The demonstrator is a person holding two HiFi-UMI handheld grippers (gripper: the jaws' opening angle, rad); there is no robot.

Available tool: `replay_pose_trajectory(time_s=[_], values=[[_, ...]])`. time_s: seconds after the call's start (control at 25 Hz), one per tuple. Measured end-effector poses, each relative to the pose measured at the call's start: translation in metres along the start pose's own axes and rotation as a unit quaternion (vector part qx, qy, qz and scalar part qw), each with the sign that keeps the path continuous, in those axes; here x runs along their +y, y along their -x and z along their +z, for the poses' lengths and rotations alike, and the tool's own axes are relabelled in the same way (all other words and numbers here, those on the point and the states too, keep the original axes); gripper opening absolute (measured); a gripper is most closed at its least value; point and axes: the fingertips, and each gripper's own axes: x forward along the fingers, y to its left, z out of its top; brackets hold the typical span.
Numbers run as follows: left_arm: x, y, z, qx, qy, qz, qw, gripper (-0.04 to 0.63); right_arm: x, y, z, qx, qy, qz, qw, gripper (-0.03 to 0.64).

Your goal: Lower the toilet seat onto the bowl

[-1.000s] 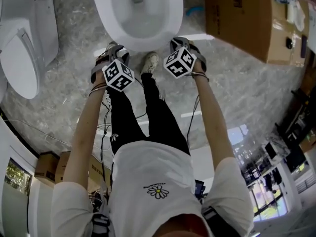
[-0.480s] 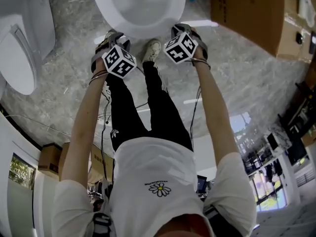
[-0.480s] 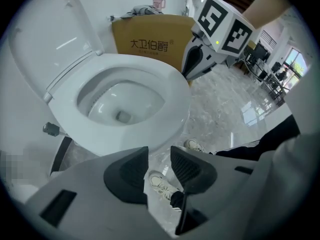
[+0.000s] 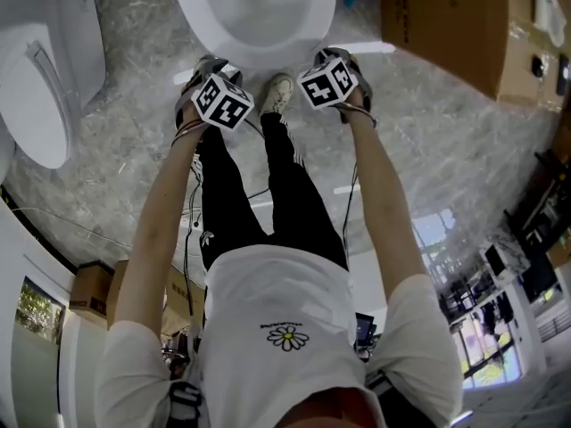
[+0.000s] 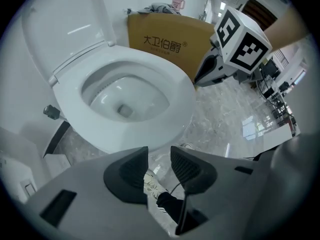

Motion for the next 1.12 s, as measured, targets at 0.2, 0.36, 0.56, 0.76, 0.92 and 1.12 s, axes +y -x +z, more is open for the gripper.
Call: replay_pose_trajectory(time_s=[0.2, 0.36, 0.56, 0.76, 0.92, 1.12], values=[[0.003, 0.031, 0.032, -0.026, -0.011, 0.020, 0.9994, 0.158, -0.019, 0.038, 0.008, -0.028, -0.073, -0.029, 0.997, 0.052], [0.014, 0.079, 0.067, -0.062, -0.006, 0.043, 0.9971, 0.158, -0.035, 0.093, 0.028, -0.085, -0.060, -0.051, 0.993, 0.044], [0.027, 0.171, 0.128, -0.168, 0.061, 0.061, 0.9819, 0.135, -0.057, 0.200, 0.073, -0.200, -0.054, -0.104, 0.973, 0.038], [0.003, 0.282, 0.184, -0.295, 0.152, 0.022, 0.9432, 0.095, -0.059, 0.326, 0.083, -0.308, -0.092, -0.163, 0.933, 0.037], [-0.009, 0.379, 0.218, -0.416, 0.138, 0.060, 0.8968, 0.066, -0.053, 0.420, 0.090, -0.404, -0.109, -0.190, 0.888, 0.035], [-0.034, 0.481, 0.228, -0.511, 0.073, 0.175, 0.8381, 0.020, -0.050, 0.507, 0.094, -0.501, -0.154, -0.184, 0.831, 0.032]])
